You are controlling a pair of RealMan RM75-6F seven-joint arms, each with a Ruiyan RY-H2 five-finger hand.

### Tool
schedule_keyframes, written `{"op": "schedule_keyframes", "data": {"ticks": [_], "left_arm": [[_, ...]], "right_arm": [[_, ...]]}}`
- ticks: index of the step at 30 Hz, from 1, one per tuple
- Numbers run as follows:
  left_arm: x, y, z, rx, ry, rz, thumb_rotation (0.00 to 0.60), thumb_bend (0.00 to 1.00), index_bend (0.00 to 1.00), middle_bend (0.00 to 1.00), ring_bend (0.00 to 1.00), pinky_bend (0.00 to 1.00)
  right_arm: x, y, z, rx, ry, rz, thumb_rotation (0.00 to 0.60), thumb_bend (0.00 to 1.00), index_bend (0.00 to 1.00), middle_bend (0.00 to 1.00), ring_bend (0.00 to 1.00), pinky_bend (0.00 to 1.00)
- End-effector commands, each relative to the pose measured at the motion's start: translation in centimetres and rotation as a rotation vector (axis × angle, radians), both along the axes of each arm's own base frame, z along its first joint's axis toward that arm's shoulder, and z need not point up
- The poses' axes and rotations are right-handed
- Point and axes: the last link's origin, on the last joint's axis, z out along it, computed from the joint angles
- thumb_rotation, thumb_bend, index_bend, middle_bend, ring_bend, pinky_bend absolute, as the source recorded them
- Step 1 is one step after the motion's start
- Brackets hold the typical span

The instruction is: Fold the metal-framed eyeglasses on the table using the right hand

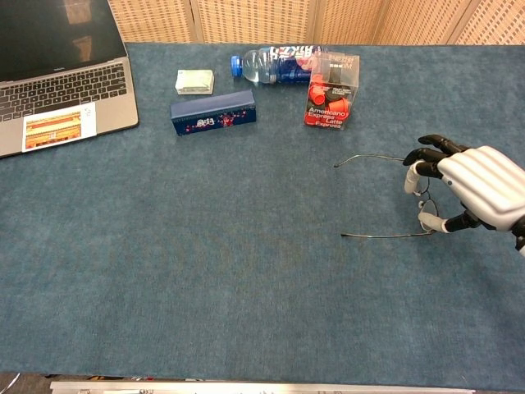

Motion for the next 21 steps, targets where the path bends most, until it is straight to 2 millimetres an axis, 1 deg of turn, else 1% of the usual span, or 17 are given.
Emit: {"op": "schedule_keyframes", "data": {"ticks": [1,21], "left_arm": [[0.0,0.0,0.0,0.0,-0.001,0.0,0.6,0.16,0.48,0.36,0.24,0.51],[-0.1,-0.2,-0.1,0.0,-0.005,0.007,0.6,0.16,0.48,0.36,0.24,0.51]], "right_arm": [[-0.1,0.0,-0.1,0.001,0.014,0.005,0.6,0.2,0.46,0.26,0.09,0.31],[-1.7,0.5,-0.4,0.045,0.138,-0.005,0.6,0.2,0.46,0.25,0.09,0.29]]}}
